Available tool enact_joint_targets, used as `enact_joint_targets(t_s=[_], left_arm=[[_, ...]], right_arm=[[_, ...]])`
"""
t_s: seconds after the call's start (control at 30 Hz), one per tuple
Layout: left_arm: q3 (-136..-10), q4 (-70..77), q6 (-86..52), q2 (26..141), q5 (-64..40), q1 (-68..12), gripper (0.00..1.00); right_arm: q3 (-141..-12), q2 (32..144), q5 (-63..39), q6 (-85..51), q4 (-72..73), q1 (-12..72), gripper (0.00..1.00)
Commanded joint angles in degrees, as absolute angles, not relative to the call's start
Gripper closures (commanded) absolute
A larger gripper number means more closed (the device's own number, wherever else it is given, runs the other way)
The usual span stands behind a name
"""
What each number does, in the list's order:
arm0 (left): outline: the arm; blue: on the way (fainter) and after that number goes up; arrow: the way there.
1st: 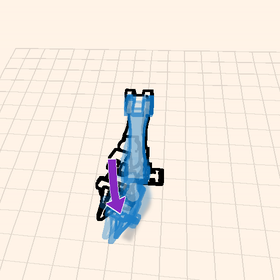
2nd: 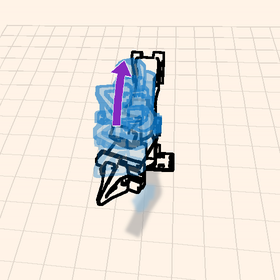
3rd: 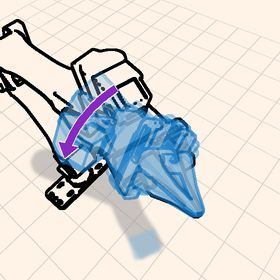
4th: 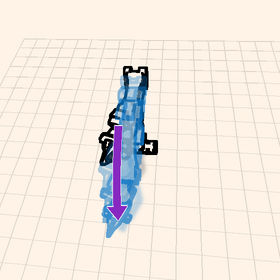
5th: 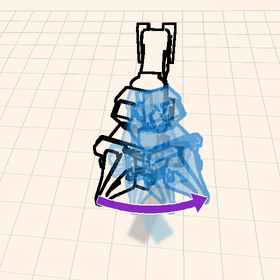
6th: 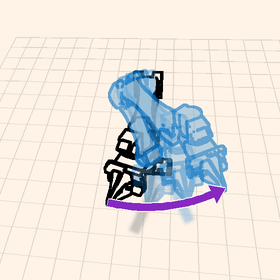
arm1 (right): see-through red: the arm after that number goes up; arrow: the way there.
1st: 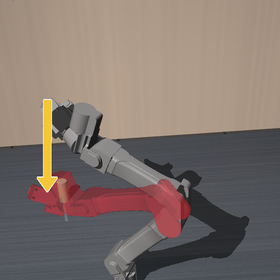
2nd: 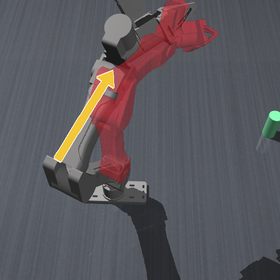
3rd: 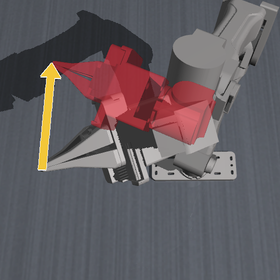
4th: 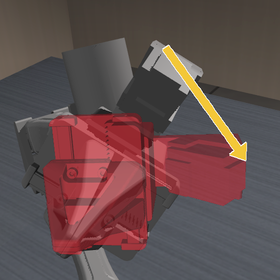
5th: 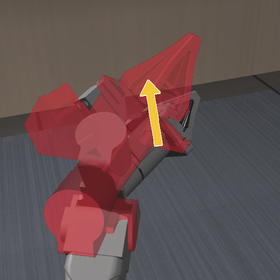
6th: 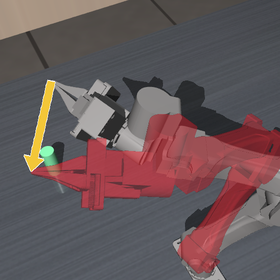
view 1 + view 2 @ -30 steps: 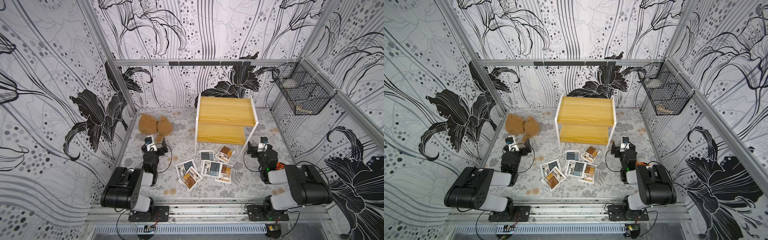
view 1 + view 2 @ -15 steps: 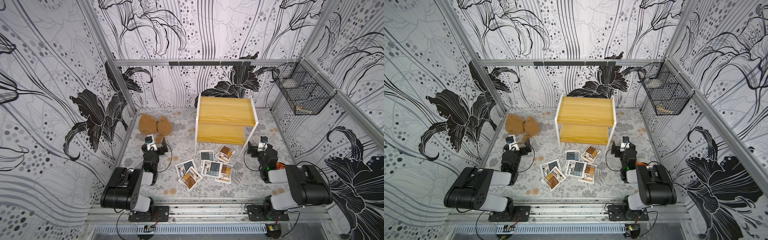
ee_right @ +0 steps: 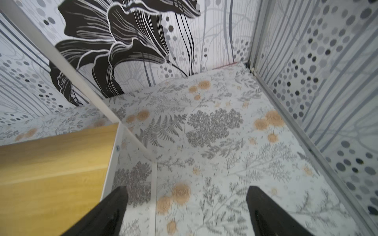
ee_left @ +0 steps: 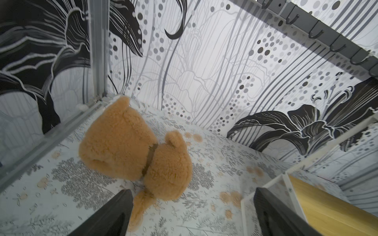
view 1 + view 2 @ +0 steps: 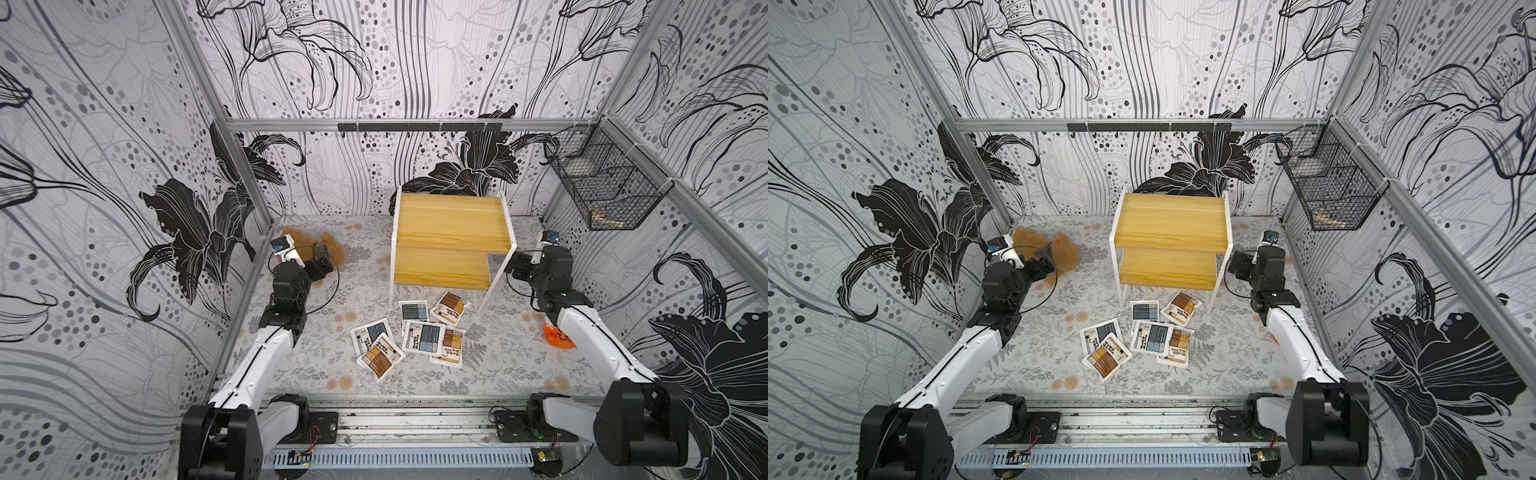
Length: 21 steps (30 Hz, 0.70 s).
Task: Place the bagged coffee beans on the shelf by color
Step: Adjust the shelf at the center of the board.
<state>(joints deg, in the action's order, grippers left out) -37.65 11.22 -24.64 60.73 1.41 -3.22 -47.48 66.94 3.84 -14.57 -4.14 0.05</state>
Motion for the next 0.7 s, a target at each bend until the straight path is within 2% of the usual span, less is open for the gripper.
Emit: enact_joint_targets(t_s=[0.0,0.13,0.33,0.67], left_arm=[[-38.2,2.1,-34.1,56.3,-7.5,-3.3,0.03],[-36.7,1.9,-39.4,50.9,-14.4,-3.8,0.03],[-36.8,3.1,-42.6,47.3,-22.9,-6.3,0.03],[-50.0,4.1,-43.4,53.2,-28.0,-11.8,0.03]], right_arm=[[-49.2,61.2,-1.1,-19.2,-21.2,-0.5,0.03],[-53.2,56.4,-4.4,-21.4,-28.1,-0.7,0.03],[-61.9,55.9,-6.8,-24.5,-37.5,-1.2,0.03],[-80.9,58.5,-14.4,-29.9,-40.3,-1.8,0.04]])
